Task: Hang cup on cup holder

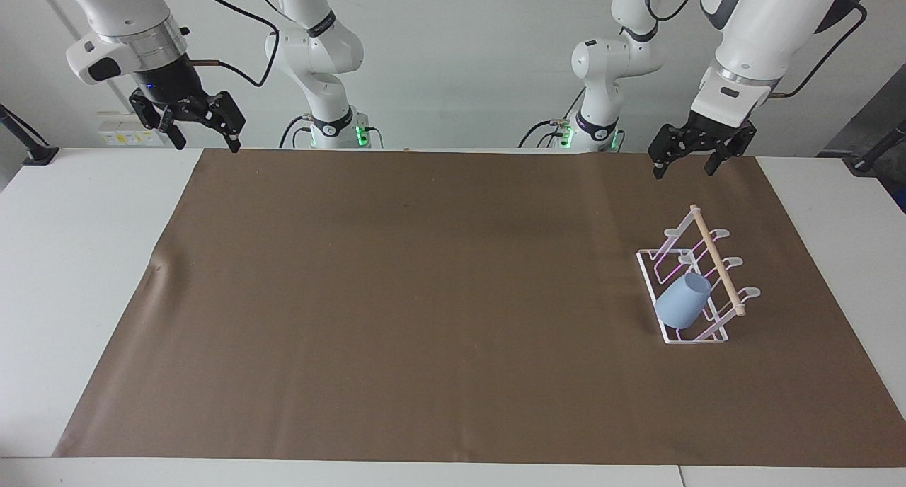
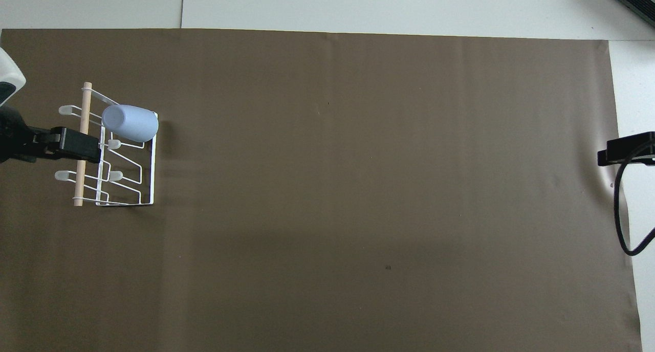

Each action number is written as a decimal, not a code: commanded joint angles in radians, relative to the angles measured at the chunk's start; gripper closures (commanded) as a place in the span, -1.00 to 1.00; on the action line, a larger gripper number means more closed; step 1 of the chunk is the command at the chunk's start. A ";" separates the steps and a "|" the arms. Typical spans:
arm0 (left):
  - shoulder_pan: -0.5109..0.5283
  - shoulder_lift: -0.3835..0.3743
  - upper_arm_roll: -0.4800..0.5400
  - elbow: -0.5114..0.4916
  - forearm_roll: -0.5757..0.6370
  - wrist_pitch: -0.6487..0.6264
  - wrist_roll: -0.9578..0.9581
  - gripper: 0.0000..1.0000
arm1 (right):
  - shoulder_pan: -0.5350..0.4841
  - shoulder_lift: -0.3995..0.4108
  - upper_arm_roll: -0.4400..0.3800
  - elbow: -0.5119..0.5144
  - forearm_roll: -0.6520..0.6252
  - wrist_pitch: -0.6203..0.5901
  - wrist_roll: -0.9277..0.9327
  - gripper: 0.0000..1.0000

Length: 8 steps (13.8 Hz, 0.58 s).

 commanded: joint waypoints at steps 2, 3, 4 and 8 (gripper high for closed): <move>-0.092 0.057 0.079 0.114 -0.006 -0.081 0.018 -1.00 | -0.010 -0.027 0.014 -0.041 -0.022 0.007 0.000 -1.00; -0.107 0.057 0.102 0.116 -0.006 -0.089 0.018 -1.00 | -0.010 -0.031 0.014 -0.055 -0.012 0.007 0.000 -1.00; -0.116 0.057 0.116 0.114 -0.006 -0.096 0.018 -1.00 | -0.010 -0.041 0.012 -0.069 -0.009 0.015 0.002 -1.00; -0.115 0.035 0.121 0.090 -0.008 -0.101 0.018 -1.00 | -0.015 -0.050 0.012 -0.094 0.013 0.059 0.008 -1.00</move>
